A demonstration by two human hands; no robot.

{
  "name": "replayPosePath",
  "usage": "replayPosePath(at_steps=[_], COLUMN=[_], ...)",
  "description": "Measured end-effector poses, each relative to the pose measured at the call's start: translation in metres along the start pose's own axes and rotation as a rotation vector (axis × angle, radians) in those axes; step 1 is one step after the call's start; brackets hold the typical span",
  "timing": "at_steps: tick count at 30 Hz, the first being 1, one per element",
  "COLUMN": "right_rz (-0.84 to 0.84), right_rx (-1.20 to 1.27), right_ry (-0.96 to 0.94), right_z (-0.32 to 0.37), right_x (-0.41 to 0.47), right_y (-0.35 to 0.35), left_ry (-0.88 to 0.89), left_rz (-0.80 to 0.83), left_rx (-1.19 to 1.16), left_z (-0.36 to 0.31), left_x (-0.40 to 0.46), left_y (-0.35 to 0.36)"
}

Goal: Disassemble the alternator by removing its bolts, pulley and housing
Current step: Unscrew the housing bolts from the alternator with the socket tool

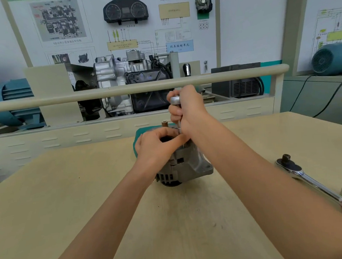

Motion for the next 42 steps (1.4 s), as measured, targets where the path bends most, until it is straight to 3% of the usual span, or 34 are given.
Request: replayPosePath(at_steps=[3,5,7,11,13,15,18,21,24,33,42], right_rz=[0.315,0.4,0.349,-0.101,-0.214,-0.157,0.089,0.242,0.182,-0.177,0.068], right_rx=[0.018,0.077,0.091,0.049,0.052,0.029,-0.04,0.031,0.038,0.003,-0.058], right_ry=[0.221,0.28,0.248,-0.125,-0.246,-0.181,0.055,0.169,0.142,-0.192,0.058], right_z=[-0.009,-0.01,-0.009,0.004,0.009,0.006,-0.003,-0.008,-0.007,0.006,-0.002], right_x=[-0.002,-0.006,-0.005,0.0,-0.003,-0.002,0.001,0.001,0.001,-0.002,-0.001], right_y=[0.018,0.021,0.017,-0.008,-0.011,-0.006,0.006,0.012,0.007,-0.009,0.003], left_ry=[0.006,0.017,0.015,-0.009,-0.015,-0.006,-0.001,-0.007,-0.016,-0.034,-0.026], left_rz=[0.072,0.083,0.063,-0.006,-0.018,-0.001,0.061,0.094,0.069,0.001,0.078], left_rx=[-0.012,-0.028,-0.029,-0.01,0.014,0.016,0.021,0.012,-0.005,-0.021,0.014], left_z=[0.001,0.0,0.0,0.002,0.004,0.002,0.001,0.002,0.002,0.005,0.002], left_x=[-0.001,-0.003,-0.002,0.001,0.003,0.002,0.0,0.0,0.0,0.001,0.0], left_y=[0.001,0.0,-0.001,-0.002,-0.001,-0.001,0.0,0.001,0.0,-0.001,0.0])
Point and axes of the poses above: each hand's wrist, its own x-axis towards the middle knuckle, its own y-axis out of the palm, z = x × y, the point moved 8 cm from there along x, towards the middle knuckle, and after that the axes turned 13 degrees about -y, right-handed, at the moved point
